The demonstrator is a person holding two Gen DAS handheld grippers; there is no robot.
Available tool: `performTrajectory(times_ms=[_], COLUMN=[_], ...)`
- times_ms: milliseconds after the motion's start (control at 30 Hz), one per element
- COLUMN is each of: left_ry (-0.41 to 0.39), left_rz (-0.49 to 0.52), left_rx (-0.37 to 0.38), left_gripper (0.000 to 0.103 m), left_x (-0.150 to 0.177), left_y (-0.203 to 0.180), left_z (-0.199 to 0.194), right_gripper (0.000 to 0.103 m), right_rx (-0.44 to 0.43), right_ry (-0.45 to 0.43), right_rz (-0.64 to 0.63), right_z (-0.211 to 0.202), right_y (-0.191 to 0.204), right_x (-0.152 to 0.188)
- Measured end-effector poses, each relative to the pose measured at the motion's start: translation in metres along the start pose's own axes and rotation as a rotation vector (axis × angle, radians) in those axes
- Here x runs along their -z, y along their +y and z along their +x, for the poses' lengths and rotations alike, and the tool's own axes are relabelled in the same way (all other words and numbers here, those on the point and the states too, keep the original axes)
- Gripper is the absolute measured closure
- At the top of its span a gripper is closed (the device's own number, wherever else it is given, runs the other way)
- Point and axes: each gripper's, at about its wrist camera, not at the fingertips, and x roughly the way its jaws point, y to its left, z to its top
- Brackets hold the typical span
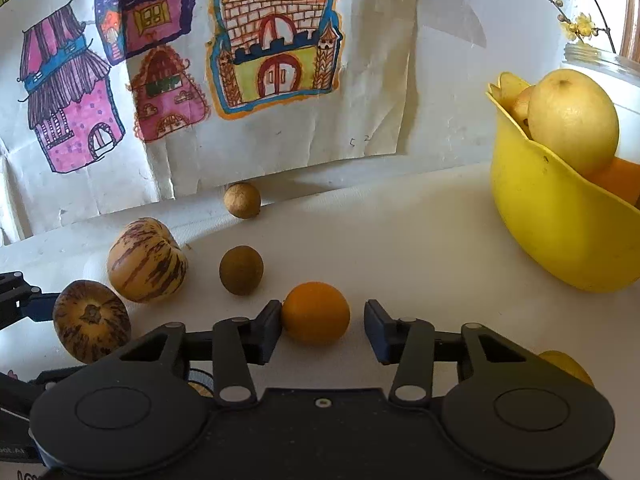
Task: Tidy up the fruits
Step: 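Grasp the small orange with the right tool while the left tool grasps a striped pepino, then carry the orange and the pepino over the metal tray with both tools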
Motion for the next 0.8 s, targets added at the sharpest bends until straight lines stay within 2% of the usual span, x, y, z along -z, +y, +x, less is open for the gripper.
performTrajectory(times_ms=[133,433,800], left_ry=[0.000,0.005,0.013], left_rz=[-0.011,-0.033,-0.045], left_rx=[0.000,0.008,0.093], left_gripper=[0.046,0.048,0.049], left_x=[-0.002,0.000,0.015], left_y=[0.000,0.003,-0.005], left_z=[0.002,-0.002,-0.025], right_gripper=[0.066,0.066,0.066], right_rx=[-0.006,-0.008,-0.043], right_ry=[0.001,0.028,0.060], right_rz=[0.000,-0.015,-0.031], right_z=[-0.001,-0.011,-0.053], right_y=[0.000,-0.001,0.017], right_x=[-0.001,0.005,0.026])
